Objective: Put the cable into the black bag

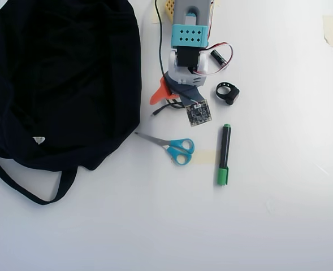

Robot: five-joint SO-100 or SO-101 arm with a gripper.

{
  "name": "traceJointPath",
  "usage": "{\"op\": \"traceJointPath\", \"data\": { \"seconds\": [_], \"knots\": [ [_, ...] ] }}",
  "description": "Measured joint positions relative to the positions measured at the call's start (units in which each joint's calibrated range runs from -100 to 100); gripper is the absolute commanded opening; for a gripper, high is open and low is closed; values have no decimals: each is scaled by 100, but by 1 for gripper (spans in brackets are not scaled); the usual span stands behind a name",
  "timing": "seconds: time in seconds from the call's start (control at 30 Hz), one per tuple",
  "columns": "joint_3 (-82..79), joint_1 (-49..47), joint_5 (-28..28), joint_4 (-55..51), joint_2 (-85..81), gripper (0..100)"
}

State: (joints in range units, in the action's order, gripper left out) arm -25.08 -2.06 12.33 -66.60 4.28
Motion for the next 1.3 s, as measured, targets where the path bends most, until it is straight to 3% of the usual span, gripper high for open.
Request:
{"op": "traceJointPath", "data": {
  "seconds": [1.3],
  "knots": [
    [-220, 0, 0, 34, 299, 43]
  ]
}}
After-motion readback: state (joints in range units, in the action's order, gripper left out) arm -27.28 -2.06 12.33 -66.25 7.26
